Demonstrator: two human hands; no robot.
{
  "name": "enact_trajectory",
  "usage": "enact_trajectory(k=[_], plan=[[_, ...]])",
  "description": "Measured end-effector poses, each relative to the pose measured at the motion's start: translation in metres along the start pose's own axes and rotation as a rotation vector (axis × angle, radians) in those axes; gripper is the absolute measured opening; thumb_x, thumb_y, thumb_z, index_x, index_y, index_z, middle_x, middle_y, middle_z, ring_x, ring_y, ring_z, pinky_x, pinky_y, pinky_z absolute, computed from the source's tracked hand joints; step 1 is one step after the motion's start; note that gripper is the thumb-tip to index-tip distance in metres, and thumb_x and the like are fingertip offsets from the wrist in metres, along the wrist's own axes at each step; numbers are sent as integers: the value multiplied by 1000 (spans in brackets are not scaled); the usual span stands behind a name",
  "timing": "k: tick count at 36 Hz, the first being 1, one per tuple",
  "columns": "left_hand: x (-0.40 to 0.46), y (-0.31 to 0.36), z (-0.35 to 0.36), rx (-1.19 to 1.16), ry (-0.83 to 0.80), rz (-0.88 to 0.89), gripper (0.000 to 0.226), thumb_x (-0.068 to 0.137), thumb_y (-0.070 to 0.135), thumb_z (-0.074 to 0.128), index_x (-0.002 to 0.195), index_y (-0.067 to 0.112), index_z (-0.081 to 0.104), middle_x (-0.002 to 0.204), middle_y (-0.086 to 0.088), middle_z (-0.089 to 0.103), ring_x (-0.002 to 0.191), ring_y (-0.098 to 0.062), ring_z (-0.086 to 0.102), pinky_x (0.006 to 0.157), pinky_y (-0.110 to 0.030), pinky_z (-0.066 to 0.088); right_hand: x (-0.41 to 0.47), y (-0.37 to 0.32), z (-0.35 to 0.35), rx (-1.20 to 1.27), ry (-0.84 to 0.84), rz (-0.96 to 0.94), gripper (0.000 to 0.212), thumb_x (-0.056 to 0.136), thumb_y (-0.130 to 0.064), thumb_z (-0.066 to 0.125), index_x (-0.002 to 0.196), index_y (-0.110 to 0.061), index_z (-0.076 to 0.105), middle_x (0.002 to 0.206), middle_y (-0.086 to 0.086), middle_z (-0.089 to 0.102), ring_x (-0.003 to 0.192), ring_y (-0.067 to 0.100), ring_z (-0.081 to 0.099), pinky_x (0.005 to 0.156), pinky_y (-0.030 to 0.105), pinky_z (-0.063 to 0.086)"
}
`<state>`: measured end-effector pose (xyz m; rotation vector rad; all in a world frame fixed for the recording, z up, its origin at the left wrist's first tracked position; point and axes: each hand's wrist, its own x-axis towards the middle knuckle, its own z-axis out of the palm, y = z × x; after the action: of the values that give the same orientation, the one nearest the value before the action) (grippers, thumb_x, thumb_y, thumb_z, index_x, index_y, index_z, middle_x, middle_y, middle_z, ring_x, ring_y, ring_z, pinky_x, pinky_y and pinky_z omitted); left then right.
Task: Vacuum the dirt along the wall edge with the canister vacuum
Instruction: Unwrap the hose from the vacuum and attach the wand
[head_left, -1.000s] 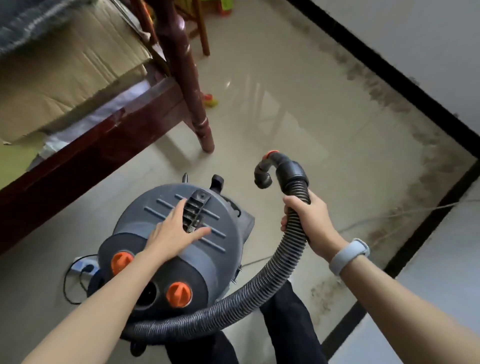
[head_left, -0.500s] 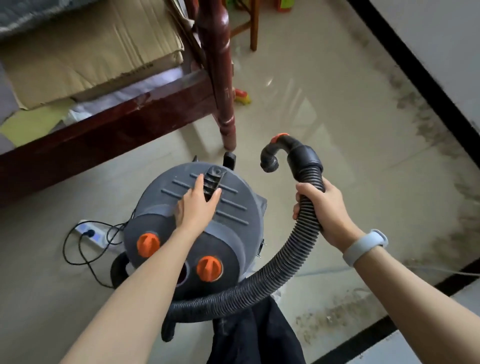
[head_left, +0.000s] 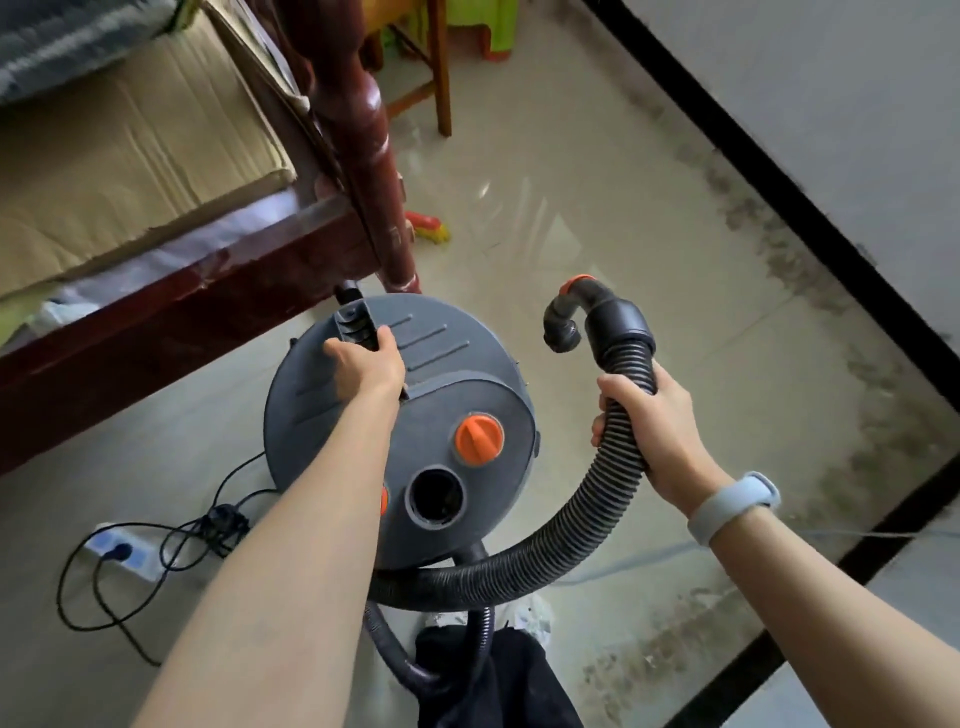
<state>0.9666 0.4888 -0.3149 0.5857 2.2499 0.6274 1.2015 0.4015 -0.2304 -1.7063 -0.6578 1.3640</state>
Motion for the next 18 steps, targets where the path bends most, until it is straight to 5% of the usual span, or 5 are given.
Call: enact_trajectory(k=[5,10,18], plan=[[17,0,-14,-130,72,-96,52,93,42,55,125,6,37,125,-19,58,104,-39,60,74,-35,39,4,-9,5,3,-3,5,12,88,-1,58,90,-9,48,65,8,50,42,18,53,44,31,48],[33,-8,-36,-248,159,-209,53,90,42,59,124,4,43,125,-20,58,107,-40,61,90,-45,50,11,-20,19,-44,-61,4,13,88,-1,58,91,-10,49,63,6,51,43,19,53,45,31,49],[50,-1,-57,-344,299,-350,59,92,39,58,131,5,31,131,-20,52,109,-40,59,91,-48,51,45,-43,28,-175,-248,12,13,87,1,57,90,-11,52,64,8,52,44,21,54,46,30,49]])
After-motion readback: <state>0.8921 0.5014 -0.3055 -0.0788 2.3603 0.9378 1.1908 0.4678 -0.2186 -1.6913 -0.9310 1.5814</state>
